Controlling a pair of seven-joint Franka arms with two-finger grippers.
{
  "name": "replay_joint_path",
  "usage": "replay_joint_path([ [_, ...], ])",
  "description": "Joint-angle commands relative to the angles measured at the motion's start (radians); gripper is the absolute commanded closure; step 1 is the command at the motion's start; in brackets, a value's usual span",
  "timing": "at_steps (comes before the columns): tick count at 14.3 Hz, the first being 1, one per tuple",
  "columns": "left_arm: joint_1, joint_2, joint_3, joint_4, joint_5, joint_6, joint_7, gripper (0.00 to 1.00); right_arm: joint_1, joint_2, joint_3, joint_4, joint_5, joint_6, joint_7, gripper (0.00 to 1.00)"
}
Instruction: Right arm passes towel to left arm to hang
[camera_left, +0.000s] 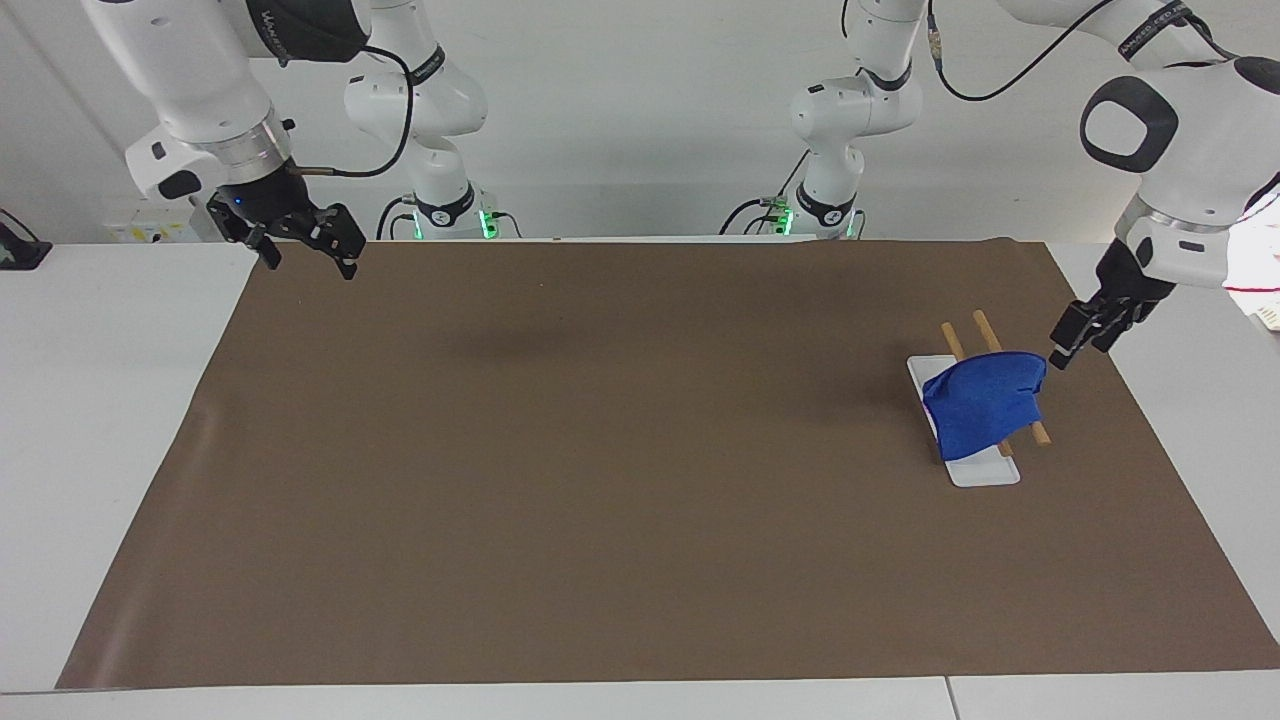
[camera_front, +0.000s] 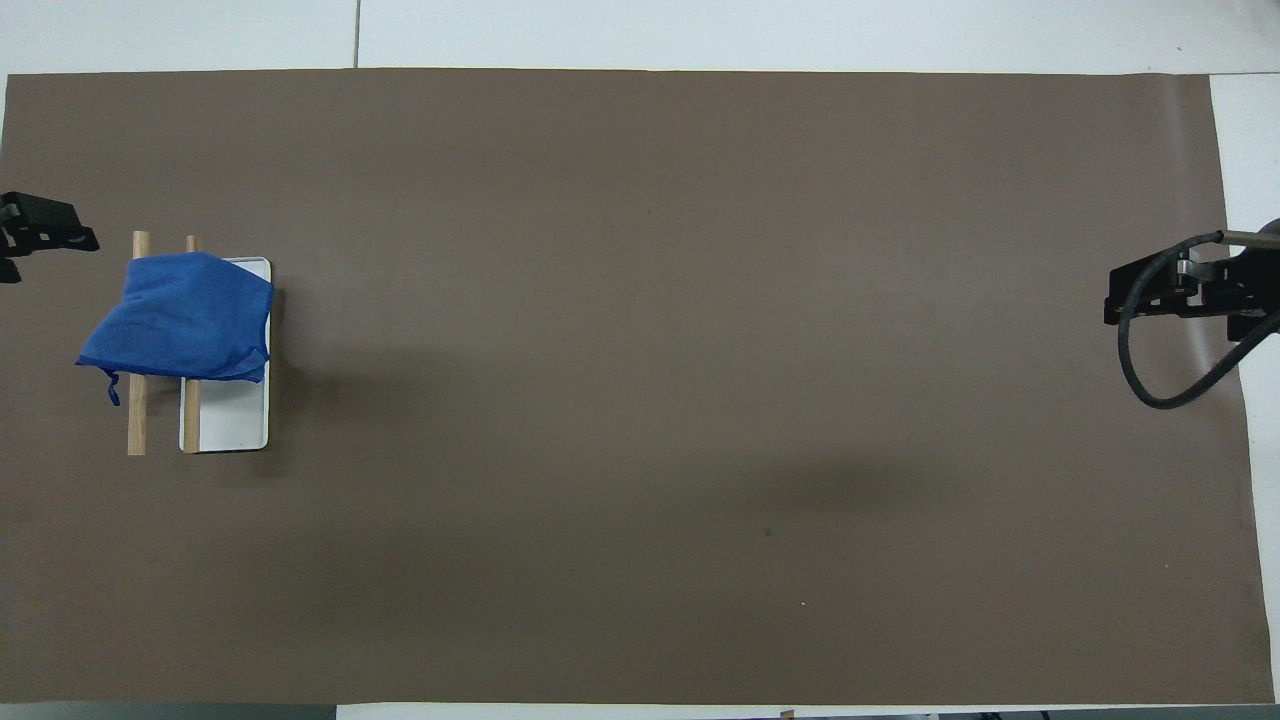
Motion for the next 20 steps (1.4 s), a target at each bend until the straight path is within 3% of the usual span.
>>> replay_joint_path([
  [1, -0.087, -0.007, 0.011, 0.017, 0.016, -0.059, 0.016, 0.08, -0.005, 0.018, 0.006, 0.034, -0.001, -0.026, -0.022, 0.0],
  [5, -0.109, -0.029, 0.005, 0.025, 0.019, -0.14, 0.024, 0.07, -0.004, 0.018, 0.006, 0.033, -0.006, -0.018, -0.022, 0.0],
  [10, -0.106, -0.021, -0.004, 0.127, 0.019, -0.281, 0.064, 0.07, -0.004, 0.016, 0.006, 0.031, -0.004, -0.018, -0.021, 0.0],
  [20, -0.032, -0.032, 0.006, 0.118, 0.017, -0.279, 0.139, 0.08, -0.004, 0.016, 0.006, 0.03, 0.0, -0.015, -0.027, 0.0],
])
